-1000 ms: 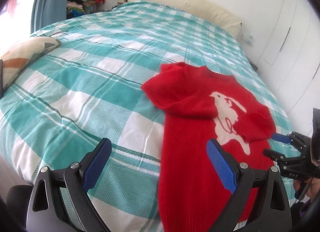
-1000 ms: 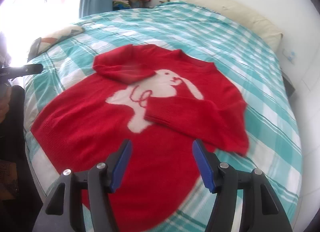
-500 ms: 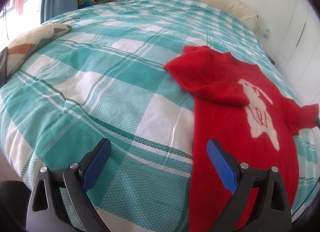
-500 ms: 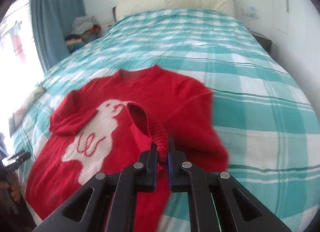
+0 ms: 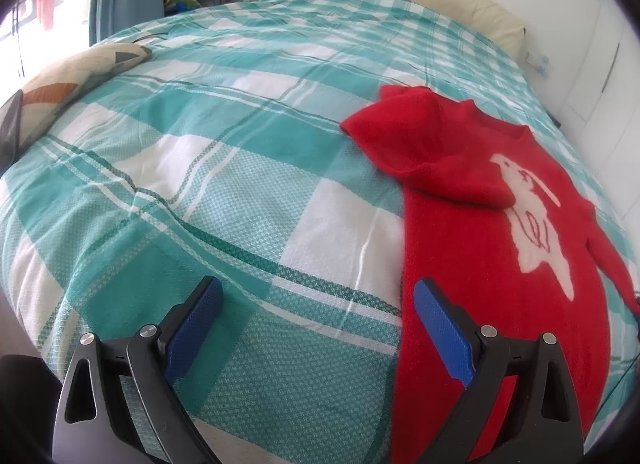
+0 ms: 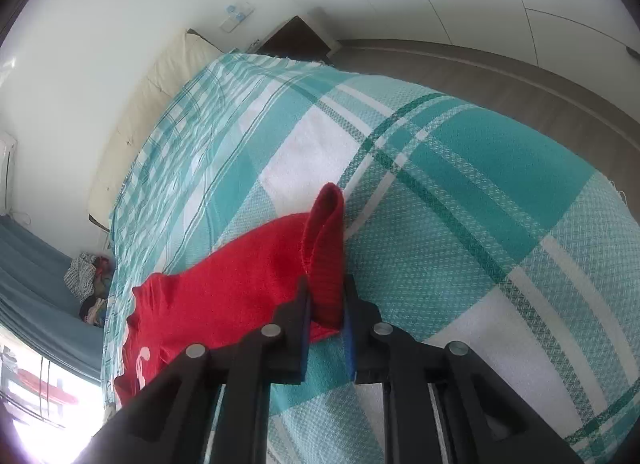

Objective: Fold small clothes
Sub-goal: 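Grasp a sleeve cuff with the right tool and pull it outward, then lay the sleeve flat on the bed and open the right tool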

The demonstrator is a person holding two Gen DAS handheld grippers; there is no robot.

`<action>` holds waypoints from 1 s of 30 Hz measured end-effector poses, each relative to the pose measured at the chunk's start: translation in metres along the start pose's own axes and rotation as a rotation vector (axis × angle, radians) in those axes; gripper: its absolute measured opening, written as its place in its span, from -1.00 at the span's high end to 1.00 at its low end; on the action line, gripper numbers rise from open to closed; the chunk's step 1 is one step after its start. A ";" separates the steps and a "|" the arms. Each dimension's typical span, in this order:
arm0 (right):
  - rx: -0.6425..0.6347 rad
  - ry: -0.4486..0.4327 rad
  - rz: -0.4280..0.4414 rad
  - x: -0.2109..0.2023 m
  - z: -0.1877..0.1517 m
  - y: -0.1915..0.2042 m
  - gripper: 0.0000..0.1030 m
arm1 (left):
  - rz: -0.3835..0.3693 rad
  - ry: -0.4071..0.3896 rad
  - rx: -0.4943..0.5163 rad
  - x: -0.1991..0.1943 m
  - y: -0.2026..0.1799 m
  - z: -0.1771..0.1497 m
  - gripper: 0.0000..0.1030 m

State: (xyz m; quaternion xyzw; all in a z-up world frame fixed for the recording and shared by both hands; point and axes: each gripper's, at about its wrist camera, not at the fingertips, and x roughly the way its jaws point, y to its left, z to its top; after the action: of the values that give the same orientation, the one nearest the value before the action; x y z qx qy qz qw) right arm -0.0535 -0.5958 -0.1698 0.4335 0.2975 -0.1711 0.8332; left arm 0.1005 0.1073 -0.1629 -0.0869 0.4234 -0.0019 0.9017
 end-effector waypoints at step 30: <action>-0.142 -0.304 -0.541 -0.082 -0.017 0.018 -0.09 | 0.009 -0.060 0.231 -0.028 -0.027 0.027 -0.98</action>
State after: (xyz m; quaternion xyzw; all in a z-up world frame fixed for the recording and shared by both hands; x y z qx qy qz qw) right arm -0.1123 -0.5698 -0.1136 0.2489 0.2850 -0.4281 0.8207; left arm 0.1054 0.0871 -0.1203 0.0192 0.3935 -0.0440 0.9181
